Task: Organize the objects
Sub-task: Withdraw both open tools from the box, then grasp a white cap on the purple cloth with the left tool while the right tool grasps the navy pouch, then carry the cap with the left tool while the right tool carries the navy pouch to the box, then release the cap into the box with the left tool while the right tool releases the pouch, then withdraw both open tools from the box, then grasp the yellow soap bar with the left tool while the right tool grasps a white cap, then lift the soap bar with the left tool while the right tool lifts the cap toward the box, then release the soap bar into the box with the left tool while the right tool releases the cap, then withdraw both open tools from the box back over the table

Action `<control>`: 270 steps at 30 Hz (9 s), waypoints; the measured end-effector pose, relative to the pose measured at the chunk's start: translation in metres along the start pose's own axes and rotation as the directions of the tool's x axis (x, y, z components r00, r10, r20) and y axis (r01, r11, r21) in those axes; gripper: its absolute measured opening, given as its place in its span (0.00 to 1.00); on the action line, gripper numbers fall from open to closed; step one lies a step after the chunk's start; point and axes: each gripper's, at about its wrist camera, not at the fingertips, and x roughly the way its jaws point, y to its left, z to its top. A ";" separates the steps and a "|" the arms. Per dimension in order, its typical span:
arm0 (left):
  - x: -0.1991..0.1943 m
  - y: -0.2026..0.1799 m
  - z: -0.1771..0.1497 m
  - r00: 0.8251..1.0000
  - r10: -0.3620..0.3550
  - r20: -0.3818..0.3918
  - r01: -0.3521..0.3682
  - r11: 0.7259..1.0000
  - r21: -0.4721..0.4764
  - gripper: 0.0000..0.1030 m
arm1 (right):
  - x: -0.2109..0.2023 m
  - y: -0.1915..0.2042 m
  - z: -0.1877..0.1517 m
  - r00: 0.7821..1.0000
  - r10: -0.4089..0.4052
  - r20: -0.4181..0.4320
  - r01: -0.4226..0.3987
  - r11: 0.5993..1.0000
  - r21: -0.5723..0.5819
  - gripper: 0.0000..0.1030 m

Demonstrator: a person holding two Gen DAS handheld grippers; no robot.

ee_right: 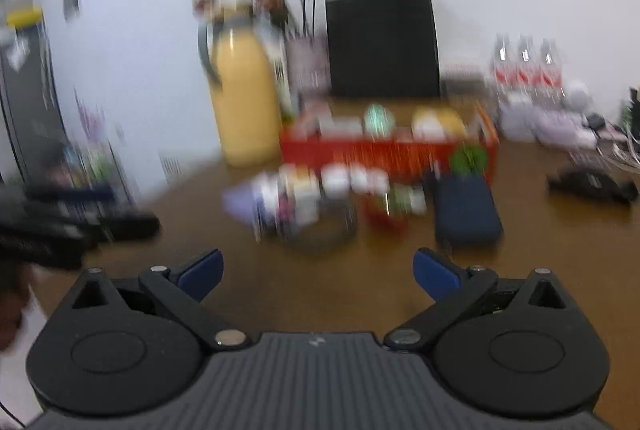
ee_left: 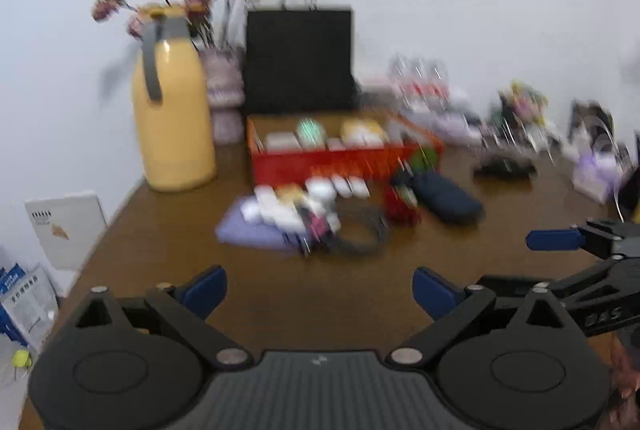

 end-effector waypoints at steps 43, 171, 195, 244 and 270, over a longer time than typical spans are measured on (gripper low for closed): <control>0.232 0.137 0.065 0.989 -0.105 -0.108 0.086 0.981 -0.172 0.26 | 0.175 -0.116 0.068 0.954 -0.279 -0.110 0.280 0.960 -0.004 0.70; 0.253 0.061 0.088 0.988 -0.098 -0.122 0.106 0.992 0.066 0.29 | 0.258 -0.080 0.103 0.981 -0.009 -0.193 0.007 1.000 -0.008 0.39; -0.005 0.015 0.034 0.994 -0.048 0.099 0.055 0.996 -0.065 0.26 | 0.001 -0.030 0.047 0.997 -0.049 0.061 0.052 0.997 -0.061 0.27; 0.384 0.063 0.264 0.971 -0.024 -0.238 -0.015 0.987 -0.157 0.55 | 0.315 -0.221 0.258 0.967 -0.207 -0.150 0.220 0.973 0.070 0.72; -0.087 -0.003 0.037 0.969 -0.165 0.183 0.123 0.968 0.220 1.00 | -0.116 -0.063 0.061 0.997 -0.065 -0.028 0.053 0.949 -0.310 1.00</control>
